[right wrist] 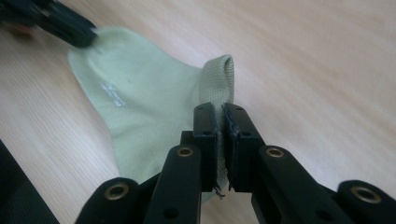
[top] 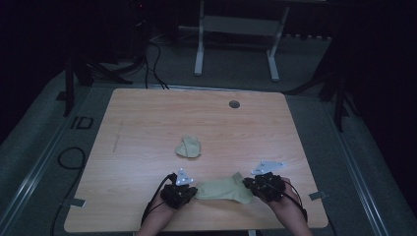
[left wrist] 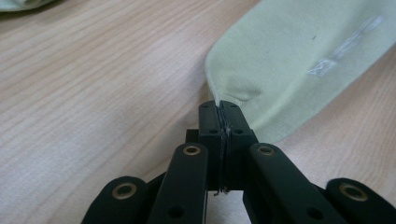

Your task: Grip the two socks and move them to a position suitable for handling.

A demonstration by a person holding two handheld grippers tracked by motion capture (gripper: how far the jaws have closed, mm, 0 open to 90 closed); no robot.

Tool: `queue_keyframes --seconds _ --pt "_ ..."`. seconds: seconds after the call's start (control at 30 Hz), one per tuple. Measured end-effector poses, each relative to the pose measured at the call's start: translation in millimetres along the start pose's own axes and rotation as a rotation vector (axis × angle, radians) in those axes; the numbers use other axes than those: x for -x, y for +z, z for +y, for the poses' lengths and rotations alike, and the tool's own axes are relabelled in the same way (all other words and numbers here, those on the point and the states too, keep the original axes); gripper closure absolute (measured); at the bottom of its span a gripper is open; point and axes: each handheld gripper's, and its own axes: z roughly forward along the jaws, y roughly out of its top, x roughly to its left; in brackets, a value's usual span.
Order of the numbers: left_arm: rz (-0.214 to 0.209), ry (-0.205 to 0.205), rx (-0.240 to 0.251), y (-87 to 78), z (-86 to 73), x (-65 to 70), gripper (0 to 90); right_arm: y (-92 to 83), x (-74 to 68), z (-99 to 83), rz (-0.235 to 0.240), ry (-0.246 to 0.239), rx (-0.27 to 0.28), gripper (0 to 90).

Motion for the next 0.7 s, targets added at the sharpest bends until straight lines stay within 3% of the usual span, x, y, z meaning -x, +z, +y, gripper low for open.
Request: queue_keyframes --seconds 0.17,0.2,0.23,0.3,0.33,0.37,0.4,0.47,0.53,0.57,0.63,0.7 --pt "-0.007 -0.013 -0.003 -1.0 -1.6 2.8 88.3 8.8 0.2 -13.9 0.008 0.02 -0.03 83.6" --pt "-0.026 -0.023 -0.011 -2.4 -3.4 5.6 88.2 13.1 2.3 -18.8 0.01 0.033 -0.042 83.4" --pt "-0.017 -0.011 -0.015 -3.2 -3.8 7.3 87.7 14.9 3.3 -20.4 0.014 0.04 -0.055 82.3" --pt "-0.009 0.001 -0.008 -6.0 -3.2 8.8 76.5 18.7 4.7 -23.4 -0.003 0.048 -0.088 73.2" --pt "-0.009 0.001 -0.008 -6.0 -3.2 8.8 74.4 18.7 4.7 -23.4 -0.003 0.048 -0.088 73.2" --pt "-0.007 -0.005 0.012 -12.1 -0.8 6.9 74.4 18.9 5.0 -23.8 -0.02 0.043 -0.095 67.0" --pt "-0.015 -0.011 0.025 -15.4 0.9 6.1 71.7 14.2 5.3 -21.6 -0.036 0.043 -0.068 65.1" --pt "-0.009 -0.014 0.057 -21.8 4.5 7.4 72.6 8.0 3.3 -18.0 -0.021 0.045 -0.029 70.7" --pt "-0.017 -0.011 0.073 -24.7 6.2 9.2 79.6 5.6 -1.1 -14.8 -0.019 0.032 -0.004 78.1" --pt "-0.028 0.01 0.086 -26.7 9.5 15.8 85.6 6.9 -3.1 -13.7 -0.006 0.026 -0.002 82.1" --pt "-0.041 0.024 0.078 -25.0 11.0 19.6 88.8 14.4 -7.1 -13.5 0.013 0.003 -0.014 86.4" --pt "-0.056 0.07 0.018 -10.1 13.4 27.0 89.2 25.4 -9.8 -14.5 0.022 -0.004 -0.049 89.4"
